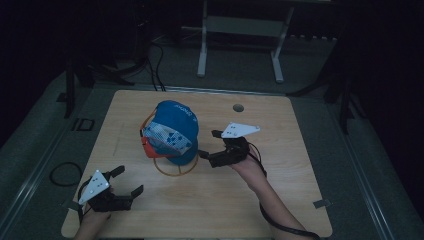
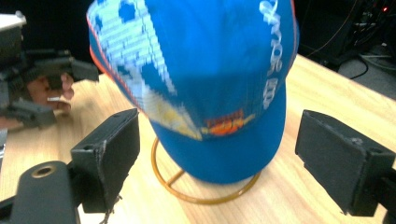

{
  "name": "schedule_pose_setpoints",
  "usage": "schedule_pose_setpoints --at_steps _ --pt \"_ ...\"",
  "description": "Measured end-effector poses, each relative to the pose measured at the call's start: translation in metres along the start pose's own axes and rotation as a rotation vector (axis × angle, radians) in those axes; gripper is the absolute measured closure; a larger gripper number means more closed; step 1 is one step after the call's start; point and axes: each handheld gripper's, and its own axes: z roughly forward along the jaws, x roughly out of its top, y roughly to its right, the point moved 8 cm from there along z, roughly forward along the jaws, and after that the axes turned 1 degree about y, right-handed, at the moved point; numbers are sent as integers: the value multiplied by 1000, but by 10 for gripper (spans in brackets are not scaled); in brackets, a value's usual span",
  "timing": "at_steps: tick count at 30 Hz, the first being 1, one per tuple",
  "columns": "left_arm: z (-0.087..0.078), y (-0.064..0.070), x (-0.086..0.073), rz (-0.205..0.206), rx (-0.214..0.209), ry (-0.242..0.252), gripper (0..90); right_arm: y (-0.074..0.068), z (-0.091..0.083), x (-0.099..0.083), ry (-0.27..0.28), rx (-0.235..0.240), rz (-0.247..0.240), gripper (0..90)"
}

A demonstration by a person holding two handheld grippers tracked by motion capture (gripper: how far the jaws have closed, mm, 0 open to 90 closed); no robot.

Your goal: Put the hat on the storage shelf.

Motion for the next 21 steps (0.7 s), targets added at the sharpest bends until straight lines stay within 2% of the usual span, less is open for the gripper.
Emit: schedule_pose_setpoints --at_steps 12,21 --pt "0 -2 -3 -9 3 -3 24 4 1 -42 -42 32 -5 145" --pt "1 -2 -5 -1 4 -15 24 10 -2 -70 -81 26 12 146"
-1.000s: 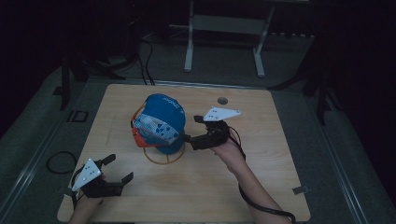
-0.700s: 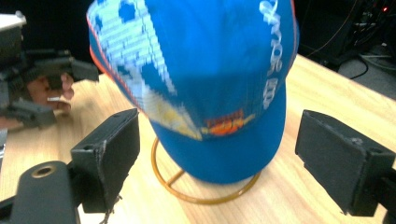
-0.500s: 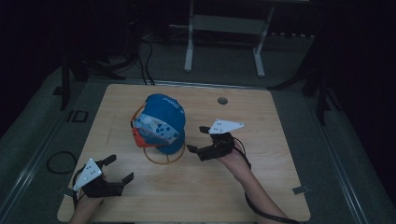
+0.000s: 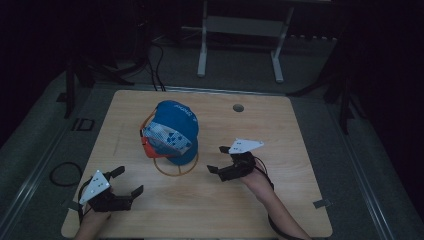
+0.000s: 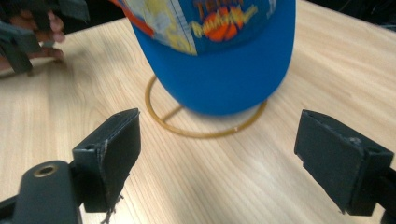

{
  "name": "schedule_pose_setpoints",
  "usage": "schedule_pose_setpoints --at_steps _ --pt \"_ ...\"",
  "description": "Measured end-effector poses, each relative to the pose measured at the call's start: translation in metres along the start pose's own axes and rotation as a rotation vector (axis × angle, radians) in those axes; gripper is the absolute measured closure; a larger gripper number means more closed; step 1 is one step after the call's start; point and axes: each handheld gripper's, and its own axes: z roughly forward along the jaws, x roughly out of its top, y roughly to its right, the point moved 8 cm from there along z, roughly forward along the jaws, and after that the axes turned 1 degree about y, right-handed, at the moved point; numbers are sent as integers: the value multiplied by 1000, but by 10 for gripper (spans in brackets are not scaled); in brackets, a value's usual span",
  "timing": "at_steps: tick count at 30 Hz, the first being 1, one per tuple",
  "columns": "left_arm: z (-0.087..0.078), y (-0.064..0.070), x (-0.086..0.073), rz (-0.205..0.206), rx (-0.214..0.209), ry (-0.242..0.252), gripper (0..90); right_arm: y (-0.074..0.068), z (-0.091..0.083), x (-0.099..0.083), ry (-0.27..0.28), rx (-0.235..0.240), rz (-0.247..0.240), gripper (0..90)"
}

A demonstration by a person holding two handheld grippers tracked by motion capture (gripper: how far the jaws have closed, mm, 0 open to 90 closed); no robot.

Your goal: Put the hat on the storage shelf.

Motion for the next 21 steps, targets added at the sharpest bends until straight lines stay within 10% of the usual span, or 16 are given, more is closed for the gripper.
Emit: schedule_pose_setpoints --at_steps 21 --pt "1 -3 -3 -13 2 -4 24 19 -21 -57 -37 -40 55 147"
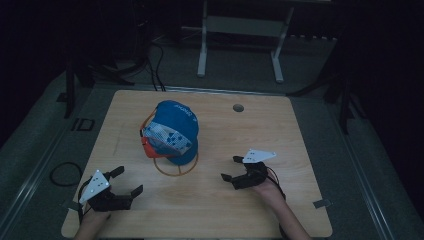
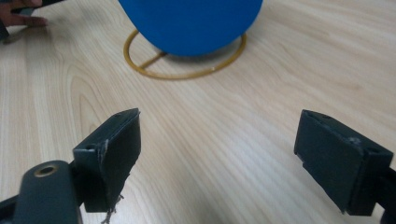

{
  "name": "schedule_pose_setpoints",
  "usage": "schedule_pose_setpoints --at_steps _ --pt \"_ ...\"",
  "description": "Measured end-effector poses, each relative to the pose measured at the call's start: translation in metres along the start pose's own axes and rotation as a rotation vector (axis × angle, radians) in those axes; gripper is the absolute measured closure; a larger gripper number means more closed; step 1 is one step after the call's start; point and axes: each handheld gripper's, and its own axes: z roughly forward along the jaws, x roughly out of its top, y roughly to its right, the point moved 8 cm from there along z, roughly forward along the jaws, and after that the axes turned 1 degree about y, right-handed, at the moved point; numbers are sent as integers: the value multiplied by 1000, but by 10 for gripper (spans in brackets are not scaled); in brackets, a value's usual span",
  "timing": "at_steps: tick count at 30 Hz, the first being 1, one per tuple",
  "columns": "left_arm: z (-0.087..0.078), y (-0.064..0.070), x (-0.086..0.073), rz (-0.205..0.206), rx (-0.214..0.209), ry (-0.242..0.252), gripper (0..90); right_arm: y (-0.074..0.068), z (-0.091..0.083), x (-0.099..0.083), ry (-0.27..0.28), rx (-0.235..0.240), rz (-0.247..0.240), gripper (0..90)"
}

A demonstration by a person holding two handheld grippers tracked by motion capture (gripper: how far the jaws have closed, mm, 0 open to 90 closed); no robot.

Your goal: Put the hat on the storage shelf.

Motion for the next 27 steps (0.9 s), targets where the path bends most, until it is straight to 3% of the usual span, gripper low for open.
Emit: schedule_pose_setpoints --at_steps 5,9,21,25,27 --pt "0 -1 0 1 5 -4 24 7 -6 -15 -33 -36 11 147" --pt "0 0 -1 0 0 -6 24 13 -14 -18 -9 -53 40 147" --pt "-1 1 -2 -3 -2 -4 24 35 -42 -39 -27 -131 54 147" --pt "-1 1 -2 -7 -4 -3 24 39 -42 -40 -18 -140 65 147" --pt "-1 1 -2 -5 -1 -4 24 38 -41 -41 -30 -144 45 147"
